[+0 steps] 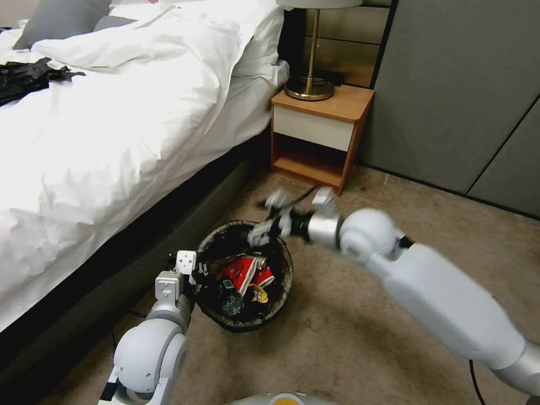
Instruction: Pick up the trash bin, then pick up the garbage from the floor and place it into the trash bin.
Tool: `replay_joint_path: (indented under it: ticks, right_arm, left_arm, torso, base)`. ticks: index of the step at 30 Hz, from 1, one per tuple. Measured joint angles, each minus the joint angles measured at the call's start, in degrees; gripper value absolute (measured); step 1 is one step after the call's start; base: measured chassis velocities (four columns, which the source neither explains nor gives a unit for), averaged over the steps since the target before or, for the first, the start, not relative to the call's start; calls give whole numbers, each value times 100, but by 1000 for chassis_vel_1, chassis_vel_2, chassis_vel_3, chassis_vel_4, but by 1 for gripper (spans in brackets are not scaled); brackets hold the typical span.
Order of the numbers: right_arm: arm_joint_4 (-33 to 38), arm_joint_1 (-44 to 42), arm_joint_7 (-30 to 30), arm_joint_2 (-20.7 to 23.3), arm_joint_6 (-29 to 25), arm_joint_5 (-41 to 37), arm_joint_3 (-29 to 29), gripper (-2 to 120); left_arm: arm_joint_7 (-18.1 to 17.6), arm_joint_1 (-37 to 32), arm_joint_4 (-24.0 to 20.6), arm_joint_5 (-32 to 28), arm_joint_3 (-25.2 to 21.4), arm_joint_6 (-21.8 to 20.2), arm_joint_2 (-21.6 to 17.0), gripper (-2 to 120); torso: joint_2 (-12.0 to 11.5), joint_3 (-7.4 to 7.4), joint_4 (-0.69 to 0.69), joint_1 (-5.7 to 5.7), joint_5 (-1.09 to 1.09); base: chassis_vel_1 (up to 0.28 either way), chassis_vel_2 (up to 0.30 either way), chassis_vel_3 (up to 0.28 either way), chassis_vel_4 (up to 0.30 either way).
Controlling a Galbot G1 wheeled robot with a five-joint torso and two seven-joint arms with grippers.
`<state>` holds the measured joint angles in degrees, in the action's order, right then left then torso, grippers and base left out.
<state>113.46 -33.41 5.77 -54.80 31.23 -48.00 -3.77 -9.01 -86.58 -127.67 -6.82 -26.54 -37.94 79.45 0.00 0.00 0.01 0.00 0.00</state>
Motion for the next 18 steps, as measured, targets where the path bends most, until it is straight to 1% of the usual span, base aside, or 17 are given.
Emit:
replay_joint_path:
  ticks: [1,2,3,4,5,6,7,9,10,11,12,13,14,15,16,17,18]
  right_arm:
    - [173,-86,-459,45,-52,176,312,100]
    - [358,-351,-759,68,-168,571,854,100]
    - [358,-351,-759,68,-168,571,854,100]
    - [413,-482,-779,70,-219,743,1070,100]
    - [549,-917,-752,51,-416,1296,1689,100]
    - [637,-1296,-712,10,-575,1654,2163,100]
    - [637,-1296,-712,10,-575,1654,2163,100]
    - [830,-2186,-644,-129,-782,2237,3124,100]
    - [917,-2573,-692,-244,-890,2540,3503,100]
    - [917,-2573,-692,-244,-890,2540,3503,100]
    - [1004,-3020,-818,-411,-1041,2959,3881,100]
    - [1048,-3528,-1019,-675,-1325,3424,4230,100]
    - [1062,-3898,-1261,-1009,-1527,3845,4492,100]
    - [1062,-3898,-1261,-1009,-1527,3845,4492,100]
    - [1064,-4099,-1455,-1266,-1649,4080,4633,100]
    - [1035,-4368,-1773,-1700,-1935,4374,4791,100]
    - [985,-4527,-1951,-1931,-2140,4556,4871,100]
  left_arm:
    - [-60,9,0,-16,3,25,16,0]
    - [-145,16,-12,-52,3,39,37,0]
    - [-145,16,-12,-52,3,39,37,0]
    - [-161,16,-17,-61,2,41,41,0]
    - [-170,16,-24,-73,5,43,43,0]
    - [-170,15,-32,-76,5,43,41,0]
    - [-170,15,-32,-76,5,43,41,0]
    - [-171,14,-64,-74,-15,40,18,0]
    - [-171,14,-64,-74,-20,40,3,0]
    - [-171,14,-64,-74,-20,40,3,0]
    - [-169,16,-64,-62,-19,43,-12,0]
    - [-169,16,-64,-21,-19,59,-20,0]
    - [-189,17,-58,-1,-21,76,-18,0]
    - [-189,17,-58,-1,-21,76,-18,0]
    - [-196,19,-45,9,-17,89,-15,0]
    - [-203,17,-15,35,2,116,-1,0]
    - [-210,10,-8,48,12,129,7,0]
  torso:
    - [0,0,1,0,-2]
    - [0,0,0,0,-1]
    - [0,0,0,0,-1]
    - [0,0,-2,0,2]
    - [0,0,1,0,0]
    - [0,0,-1,0,0]
    - [0,0,-1,0,0]
    - [0,0,-4,0,5]
    - [0,0,-4,0,2]
    - [0,0,-4,0,2]
    - [0,-1,-3,0,-2]
    - [0,0,-4,0,0]
    - [0,0,-1,-1,1]
    - [0,0,-1,-1,1]
    - [0,-1,-5,0,1]
    - [0,-1,-5,0,1]
    - [0,-1,-3,0,0]
  base:
    - [0,0,0,0]
    - [0,0,0,0]
    - [0,0,0,0]
    - [0,0,0,0]
    - [0,0,0,0]
    - [0,0,0,0]
    - [0,0,0,0]
    - [0,0,0,0]
    - [0,0,0,0]
    - [0,0,0,0]
    - [0,0,0,0]
    - [0,0,0,0]
    - [0,0,0,0]
    - [0,0,0,0]
    - [0,0,0,0]
    - [0,0,0,0]
    - [0,0,0,0]
